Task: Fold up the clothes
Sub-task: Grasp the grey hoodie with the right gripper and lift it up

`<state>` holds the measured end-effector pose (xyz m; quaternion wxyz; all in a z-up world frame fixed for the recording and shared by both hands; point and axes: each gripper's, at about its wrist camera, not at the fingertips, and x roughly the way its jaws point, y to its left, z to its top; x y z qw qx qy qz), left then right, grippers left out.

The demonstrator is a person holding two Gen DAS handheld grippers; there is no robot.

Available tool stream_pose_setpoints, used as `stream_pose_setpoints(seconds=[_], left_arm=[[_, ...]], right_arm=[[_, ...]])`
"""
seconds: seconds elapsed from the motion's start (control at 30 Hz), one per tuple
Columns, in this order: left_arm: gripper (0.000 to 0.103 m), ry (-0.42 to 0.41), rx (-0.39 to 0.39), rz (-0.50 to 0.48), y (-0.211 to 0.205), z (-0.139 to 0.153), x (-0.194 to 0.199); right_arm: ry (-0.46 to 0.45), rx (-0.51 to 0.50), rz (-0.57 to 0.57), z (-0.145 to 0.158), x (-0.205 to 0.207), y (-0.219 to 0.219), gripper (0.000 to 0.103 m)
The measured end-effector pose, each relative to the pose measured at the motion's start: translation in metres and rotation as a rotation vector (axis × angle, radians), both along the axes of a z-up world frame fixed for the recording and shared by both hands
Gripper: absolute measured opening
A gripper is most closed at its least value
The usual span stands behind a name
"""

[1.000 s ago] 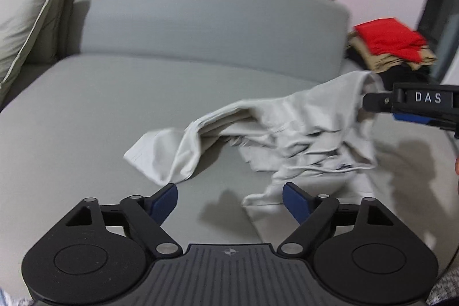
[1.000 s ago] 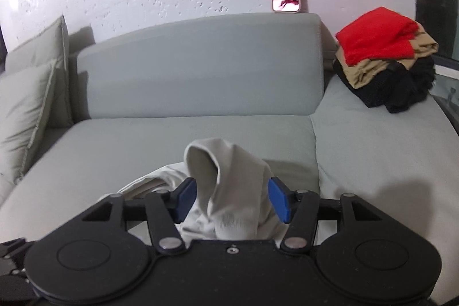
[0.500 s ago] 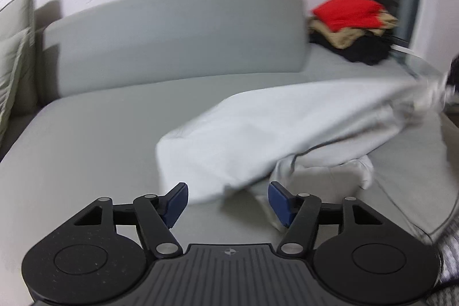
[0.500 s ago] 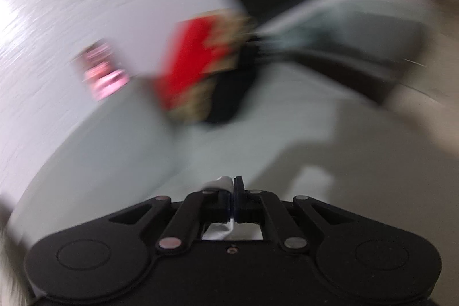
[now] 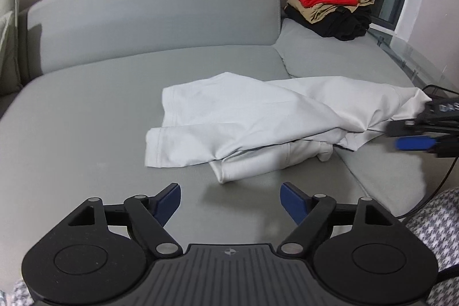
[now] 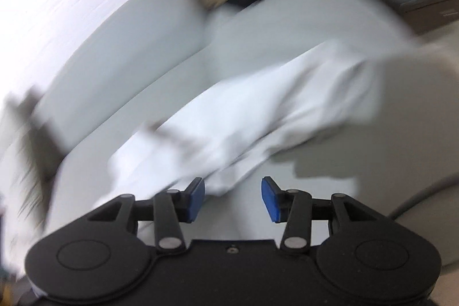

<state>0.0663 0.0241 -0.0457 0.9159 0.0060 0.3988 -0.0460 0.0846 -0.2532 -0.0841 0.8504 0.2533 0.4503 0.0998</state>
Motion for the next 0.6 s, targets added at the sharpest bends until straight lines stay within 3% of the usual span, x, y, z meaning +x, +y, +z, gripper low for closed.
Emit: stream_pose_setpoints(seconds=[0.2,0.4,0.47,0.5,0.53,0.6], left_arm=[[0.081,-0.04,0.039,0.04,0.018,0.007,-0.001],[0.081,-0.023,-0.034,0.076,0.04,-0.002,0.018],[0.081,-0.019,-0.054,0.076,0.044,-0.005,0.022],[0.081,-0.017,-0.061,0.074,0.045,-0.007,0.023],[0.081,-0.015,-0.067,0.073,0.047,-0.009,0.025],[0.08,-0.011,-0.075,0.075,0.05,-0.012,0.026]], right_arm=[[0.01,0.144,0.142,-0.009,0.02,0.07,0.052],[0.161,0.056,0.029,-0.036,0.042,0.101,0.044],[0.161,0.088,-0.022,-0.04,0.041,0.099,0.029],[0.146,0.103,-0.044,-0.038,0.039,0.097,0.009],[0.116,0.11,-0.055,-0.034,0.037,0.097,0.002],[0.05,0.108,-0.064,-0.019,0.037,0.102,0.002]])
